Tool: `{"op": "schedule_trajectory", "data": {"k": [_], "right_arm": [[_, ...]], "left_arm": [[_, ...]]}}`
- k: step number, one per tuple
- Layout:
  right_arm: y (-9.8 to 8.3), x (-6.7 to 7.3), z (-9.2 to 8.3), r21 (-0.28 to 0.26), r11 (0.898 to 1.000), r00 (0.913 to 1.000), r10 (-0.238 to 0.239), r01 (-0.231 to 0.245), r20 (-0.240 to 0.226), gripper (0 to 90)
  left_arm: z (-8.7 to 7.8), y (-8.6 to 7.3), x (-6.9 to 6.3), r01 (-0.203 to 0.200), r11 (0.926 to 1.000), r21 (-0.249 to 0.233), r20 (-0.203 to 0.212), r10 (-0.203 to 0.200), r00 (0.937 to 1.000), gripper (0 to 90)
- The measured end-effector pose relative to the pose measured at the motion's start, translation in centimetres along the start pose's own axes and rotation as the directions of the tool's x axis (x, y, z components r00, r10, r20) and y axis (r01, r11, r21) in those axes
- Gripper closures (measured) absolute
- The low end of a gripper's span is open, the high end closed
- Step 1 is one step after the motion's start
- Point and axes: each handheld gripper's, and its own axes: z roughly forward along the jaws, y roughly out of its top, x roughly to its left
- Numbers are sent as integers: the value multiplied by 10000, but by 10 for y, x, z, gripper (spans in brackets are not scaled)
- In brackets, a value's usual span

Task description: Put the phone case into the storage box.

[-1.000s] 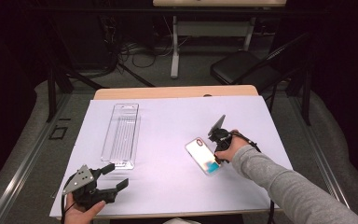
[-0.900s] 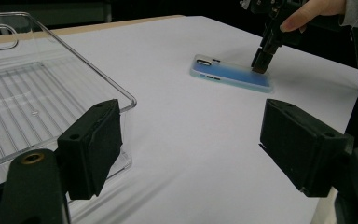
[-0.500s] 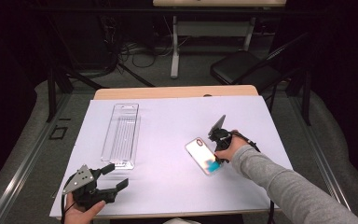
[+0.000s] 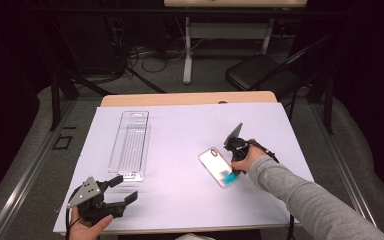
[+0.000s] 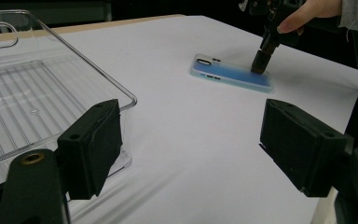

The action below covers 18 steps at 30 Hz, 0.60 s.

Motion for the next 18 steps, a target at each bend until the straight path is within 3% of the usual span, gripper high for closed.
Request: {"op": "schedule_trajectory", "data": {"k": [18], "right_arm": [[0,1,-1,116,9999,9999,127,-128,75,874]], "left_arm": [[0,0,0,-8,10000,-21,31,8,10000,207]]}}
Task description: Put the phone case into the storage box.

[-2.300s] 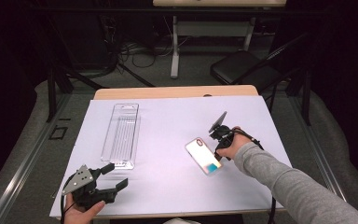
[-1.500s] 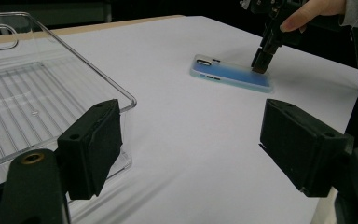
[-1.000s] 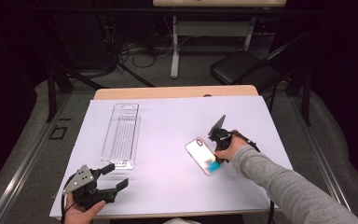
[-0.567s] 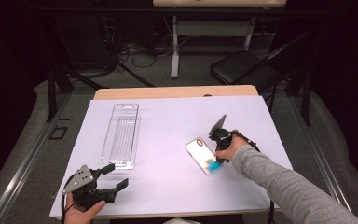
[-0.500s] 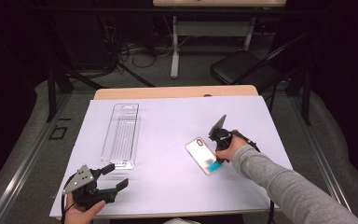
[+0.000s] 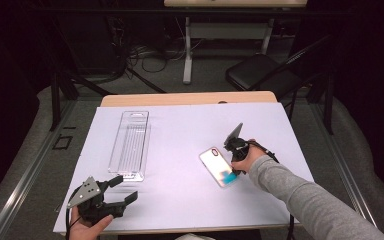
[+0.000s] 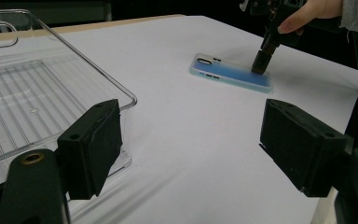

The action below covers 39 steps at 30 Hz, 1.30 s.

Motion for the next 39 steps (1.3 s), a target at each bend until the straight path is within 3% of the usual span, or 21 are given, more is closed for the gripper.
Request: {"op": "schedule_trajectory", "data": {"k": [26,28,34,39], "right_arm": [[-5,0,-12,-536,9985,9998,-136,129,-137,880],[-7,1,-12,-1049,9944,9995,-116,84,-298,879],[-8,2,-20,-810,9966,9997,-190,179,-125,879],[-10,2,-21,-1482,9888,9996,-201,168,-206,880]], "left_arm": [[1,1,-3,-180,9998,-4,-52,180,9998,228],[1,1,-2,-195,9998,-24,-11,195,9998,227],[0,2,-3,-204,9998,-10,-60,204,9998,227],[2,4,-6,-193,9998,-42,10,193,9998,267]]}}
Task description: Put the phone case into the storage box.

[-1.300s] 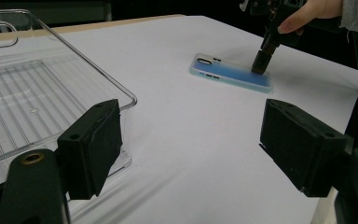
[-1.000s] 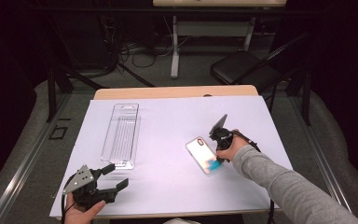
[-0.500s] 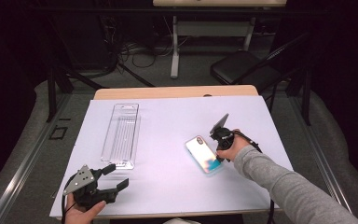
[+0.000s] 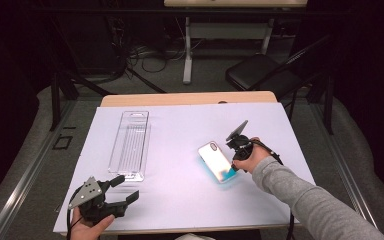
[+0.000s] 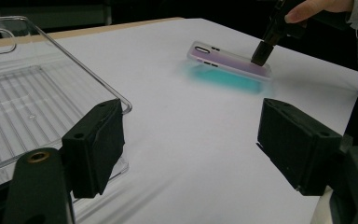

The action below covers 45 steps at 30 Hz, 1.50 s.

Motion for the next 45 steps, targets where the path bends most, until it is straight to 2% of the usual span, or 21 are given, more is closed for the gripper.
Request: {"op": "schedule_trajectory", "data": {"k": [3,5,10,13,16,17,18,20,21,22,23,24,25,27,32,34,39,40,41,43,45], "right_arm": [[-1,3,-1,-475,9987,9998,189,-191,-54,880],[-1,3,-5,-173,9998,9999,24,-22,121,880],[-1,4,-7,-456,9989,9999,132,-128,80,880],[-1,3,-11,-269,9996,9999,24,-20,152,880],[-4,4,-8,-1220,9922,9996,261,-272,-101,880],[-3,3,-12,-681,9976,9999,93,-88,67,880],[0,2,-20,508,9986,9991,-172,152,397,880],[-3,2,-16,-249,9996,9995,-143,150,291,880],[-6,2,-6,-1725,9846,9994,233,-270,-239,880],[-2,1,-19,170,9998,9996,-108,103,279,880],[-1,0,-23,610,9981,9996,-148,133,231,880],[-3,0,-20,165,9997,9992,-167,161,357,880],[-6,1,-15,-801,9968,9999,55,-45,130,880],[-8,1,-12,-1388,9903,9999,112,-106,32,880],[-9,1,-17,-1096,9940,9997,-19,45,241,880],[-11,2,-16,-1689,9856,9999,-5,31,149,880],[-11,3,-22,-1454,9893,9996,-71,111,281,880],[-13,4,-17,-2289,9735,10000,29,-9,84,880],[-13,4,-22,-1844,9828,9998,-24,62,209,880],[-13,4,-24,-1761,9843,9996,-55,100,260,880],[-14,5,-23,-2127,9771,9999,11,17,134,880]], "left_arm": [[1,1,-1,-40,10000,54,-20,40,10000,275],[2,2,-2,50,10000,86,-55,-49,10000,279],[4,3,-3,121,9999,49,-119,-121,9999,287],[5,3,-4,-174,9998,-32,-256,174,9995,290],[5,4,-3,-171,9998,-82,-258,169,9995,290],[5,3,-3,-124,9999,-77,-239,122,9996,290],[6,3,-3,-88,9999,-72,-217,86,9997,290],[7,3,-3,-80,10000,-49,-165,79,9998,290],[7,3,-4,-76,10000,-36,-157,75,9998,290],[8,3,-4,-49,10000,-64,-107,48,9999,290],[8,3,-4,-49,10000,-72,-94,48,9999,290],[8,3,-4,-49,10000,-72,-94,48,9999,290],[8,3,-5,-38,10000,-84,-80,37,10000,289],[9,3,-5,16,10000,-67,-41,-16,10000,285],[11,3,-5,23,10000,-26,-9,-23,10000,286],[12,3,-6,67,10000,-36,35,-67,10000,290],[14,4,-6,277,9996,19,-13,-277,9996,298],[15,5,-6,340,9994,-30,-62,-340,9994,300],[16,6,-6,406,9992,-27,2,-406,9992,304],[18,8,-6,523,9986,-8,-87,-523,9986,309],[20,11,-6,585,9982,133,24,-585,9983,312]]}}
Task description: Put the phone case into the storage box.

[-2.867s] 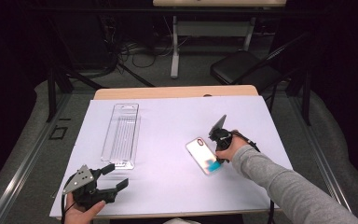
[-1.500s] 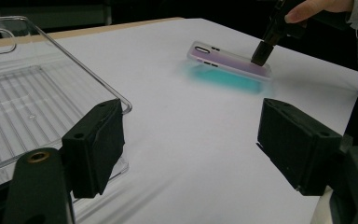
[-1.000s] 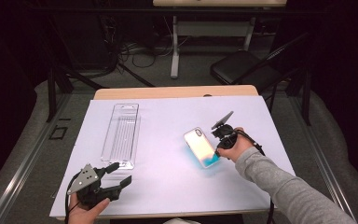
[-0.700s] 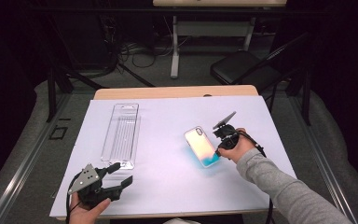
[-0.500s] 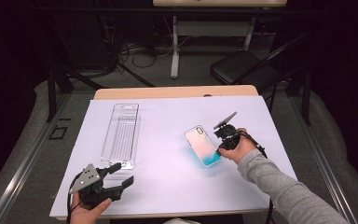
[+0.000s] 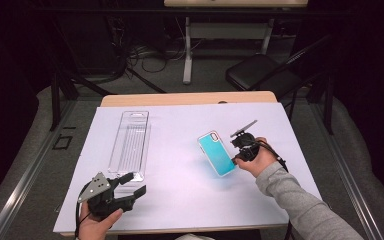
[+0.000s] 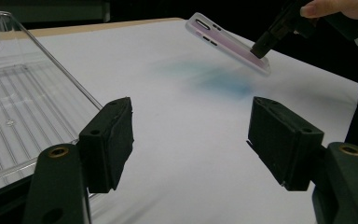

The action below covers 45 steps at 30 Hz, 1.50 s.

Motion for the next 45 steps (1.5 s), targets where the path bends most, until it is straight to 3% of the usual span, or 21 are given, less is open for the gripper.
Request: {"op": "schedule_trajectory", "data": {"k": [9,10,12,15,16,17,18,25,28,30,35,40,43,45], "right_arm": [[-1,4,-2,299,9994,9999,-171,172,-9,880],[-2,4,-1,68,9999,9999,-128,128,-85,880],[-1,5,-3,187,9997,9999,-149,150,-67,880],[-1,6,-3,76,9999,9998,-152,153,-93,880],[-1,7,-2,-171,9997,9998,-154,152,-141,880],[0,8,-4,76,9998,9997,-203,204,-95,879],[0,8,-3,-125,9998,9997,-157,155,-170,880],[2,11,-5,-175,9996,9994,-228,223,-261,880],[3,13,-7,-47,9996,9995,-272,271,-184,880],[3,13,-5,-355,9991,9994,-253,244,-247,880],[4,14,-8,-135,9996,9995,-252,250,-207,880],[4,14,-6,-432,9986,9993,-312,303,-212,880],[4,15,-7,-468,9984,9993,-320,310,-213,880],[4,16,-6,-580,9977,9992,-356,344,-204,880]], "left_arm": [[15,15,-5,60,9999,97,-11,-60,10000,335],[19,20,-5,150,9999,81,150,-151,9998,335],[20,23,-5,211,9997,122,186,-213,9996,334],[26,31,-6,599,9977,318,329,-610,9976,334],[30,37,-7,955,9936,607,261,-973,9949,334],[32,40,-8,955,9933,649,275,-974,9949,334],[35,42,-8,903,9939,638,307,-924,9953,335],[53,57,-9,818,9949,589,519,-848,9950,350],[58,61,-8,964,9937,573,596,-998,9932,350],[63,64,-8,1052,9928,580,629,-1088,9921,350],[78,69,-7,1252,9893,745,745,-1307,9886,349],[93,70,-7,1666,9823,857,970,-1746,9798,349],[101,71,-6,2108,9733,904,1098,-2202,9693,355],[105,71,-5,2534,9630,915,1227,-2634,9568,367]]}}
